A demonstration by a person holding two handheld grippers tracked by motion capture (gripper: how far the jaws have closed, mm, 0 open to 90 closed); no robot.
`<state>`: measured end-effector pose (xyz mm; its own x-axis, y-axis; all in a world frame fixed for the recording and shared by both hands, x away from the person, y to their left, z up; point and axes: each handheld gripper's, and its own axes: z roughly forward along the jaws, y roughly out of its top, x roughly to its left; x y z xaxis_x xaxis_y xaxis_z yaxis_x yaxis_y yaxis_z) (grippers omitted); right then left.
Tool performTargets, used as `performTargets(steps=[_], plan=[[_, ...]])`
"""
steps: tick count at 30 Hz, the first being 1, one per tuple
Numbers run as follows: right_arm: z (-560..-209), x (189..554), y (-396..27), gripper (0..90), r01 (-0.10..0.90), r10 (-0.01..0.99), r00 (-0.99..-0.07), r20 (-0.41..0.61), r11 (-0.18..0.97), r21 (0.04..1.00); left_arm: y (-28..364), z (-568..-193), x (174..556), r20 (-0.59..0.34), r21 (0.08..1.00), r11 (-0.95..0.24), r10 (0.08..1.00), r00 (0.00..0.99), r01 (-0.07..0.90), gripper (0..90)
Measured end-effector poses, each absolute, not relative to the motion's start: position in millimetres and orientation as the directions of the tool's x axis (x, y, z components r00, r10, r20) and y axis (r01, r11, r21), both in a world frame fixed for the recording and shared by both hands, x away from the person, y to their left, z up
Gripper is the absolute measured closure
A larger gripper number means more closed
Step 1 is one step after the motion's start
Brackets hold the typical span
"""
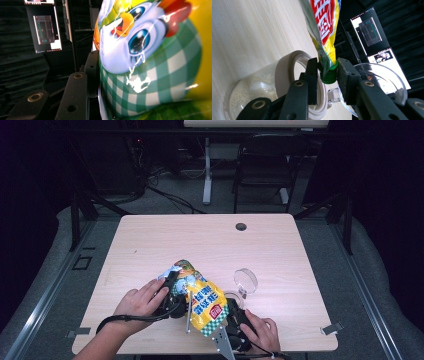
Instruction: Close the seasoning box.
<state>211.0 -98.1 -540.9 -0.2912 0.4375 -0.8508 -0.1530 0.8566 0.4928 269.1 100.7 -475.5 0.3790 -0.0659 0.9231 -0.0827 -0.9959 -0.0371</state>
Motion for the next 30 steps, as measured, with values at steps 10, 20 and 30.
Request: performTargets(steps=[10,20,30], plan=[[-543.3,213.8,-95.5,70.0,-0.149,0.426,-0.293,-0.856,0.864,0.482,101.2,-476.4,268.7,0.919,-0.046,-0.995,-0.078,0.385,-0.092,64.7],[-544.1,215.1,-95.0,70.3,-0.147,0.425,-0.296,-0.855,0.865,0.48,97.7,-477.2,268.5,0.919,-0.055,-0.994,-0.088,0.384,-0.095,64.8],[-545.4,215.5,-94.6,68.1,-0.147,0.431,-0.297,-0.852,0.861,0.487,99.0,-477.1,268.1,0.92,-0.057,-0.994,-0.09,0.382,-0.097,64.8]])
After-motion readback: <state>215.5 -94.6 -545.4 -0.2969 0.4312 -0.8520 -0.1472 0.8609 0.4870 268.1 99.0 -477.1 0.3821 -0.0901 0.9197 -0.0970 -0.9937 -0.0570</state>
